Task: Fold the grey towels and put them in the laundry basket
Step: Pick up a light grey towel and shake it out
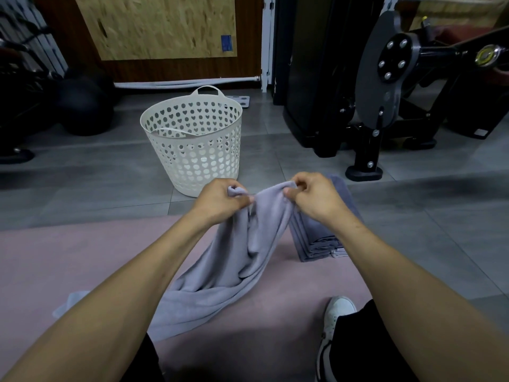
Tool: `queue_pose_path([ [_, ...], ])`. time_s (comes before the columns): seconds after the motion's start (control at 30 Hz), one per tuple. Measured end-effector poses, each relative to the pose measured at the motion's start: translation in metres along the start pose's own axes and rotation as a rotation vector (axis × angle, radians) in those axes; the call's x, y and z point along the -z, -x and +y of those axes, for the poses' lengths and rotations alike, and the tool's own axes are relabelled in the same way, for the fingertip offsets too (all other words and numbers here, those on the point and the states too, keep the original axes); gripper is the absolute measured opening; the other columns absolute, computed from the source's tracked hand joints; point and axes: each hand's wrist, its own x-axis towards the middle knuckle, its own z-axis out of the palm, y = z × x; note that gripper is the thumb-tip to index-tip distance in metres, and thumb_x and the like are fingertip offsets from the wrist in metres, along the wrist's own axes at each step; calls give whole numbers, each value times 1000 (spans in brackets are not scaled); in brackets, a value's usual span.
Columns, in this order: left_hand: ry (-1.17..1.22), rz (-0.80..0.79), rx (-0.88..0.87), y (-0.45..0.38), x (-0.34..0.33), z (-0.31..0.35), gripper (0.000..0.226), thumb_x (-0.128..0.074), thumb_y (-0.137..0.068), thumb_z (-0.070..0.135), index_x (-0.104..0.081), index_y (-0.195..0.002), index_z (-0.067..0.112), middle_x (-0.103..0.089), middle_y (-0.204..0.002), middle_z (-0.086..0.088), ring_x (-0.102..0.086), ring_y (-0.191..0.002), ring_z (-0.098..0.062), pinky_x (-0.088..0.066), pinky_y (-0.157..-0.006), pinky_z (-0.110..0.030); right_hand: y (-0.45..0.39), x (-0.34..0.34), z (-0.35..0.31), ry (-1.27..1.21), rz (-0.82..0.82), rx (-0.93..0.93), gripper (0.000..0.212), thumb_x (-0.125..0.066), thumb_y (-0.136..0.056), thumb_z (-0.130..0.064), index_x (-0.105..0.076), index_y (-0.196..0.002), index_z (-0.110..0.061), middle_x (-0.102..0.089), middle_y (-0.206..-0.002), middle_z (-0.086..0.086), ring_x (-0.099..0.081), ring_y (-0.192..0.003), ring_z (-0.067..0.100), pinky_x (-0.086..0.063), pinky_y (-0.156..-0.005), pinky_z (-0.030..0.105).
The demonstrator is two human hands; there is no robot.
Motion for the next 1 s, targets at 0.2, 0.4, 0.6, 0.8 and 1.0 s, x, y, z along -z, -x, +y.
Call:
queue_pose_path([
  [0.2, 211, 90, 201, -6, 1, -16, 8, -58, -93, 3, -57, -86, 8, -65, -61, -7, -64, -53, -15, -57, -69, -35, -1, -5, 2, -275, 19, -228, 18, -48, -98, -10, -45, -81, -12, -65, -79, 15, -70, -70, 25, -59, -58, 35],
  [0.4, 294, 292, 8, -6, 56, 5, 23, -60, -91, 1, -59, -75, 17, -64, -72, -3, -61, -74, -18, -53, -80, -39, -10, 17, -37, -353, 217, -99, 10, -55, -88, -23, -53, -78, -23, -68, -85, 7, -67, -86, 25, -55, -81, 50],
  [0.6, 116, 521, -354, -11, 148, 111, 13, -57, -90, 15, -57, -80, 24, -63, -77, 2, -60, -75, -19, -49, -72, -38, -19, 69, -156, -388, 373, 215, 11, -60, -91, -16, -58, -80, -16, -62, -77, -4, -57, -72, 9, -45, -65, 23],
  [0.8, 182, 793, -582, 28, 215, 208, 13, -56, -96, 14, -56, -83, 17, -58, -73, 4, -51, -67, -5, -43, -64, -22, 1, 125, -264, -429, 431, 481, 10, -61, -91, -19, -59, -82, -17, -64, -79, -11, -59, -75, 2, -45, -64, 14],
  [1.0, 73, 766, -553, 57, 243, 253, 11, -56, -94, 9, -57, -84, 9, -59, -74, -1, -51, -66, -5, -39, -59, -16, 28, 158, -320, -272, 409, 497, 14, -59, -92, -18, -58, -78, -15, -63, -83, -6, -54, -79, 4, -39, -57, 10],
])
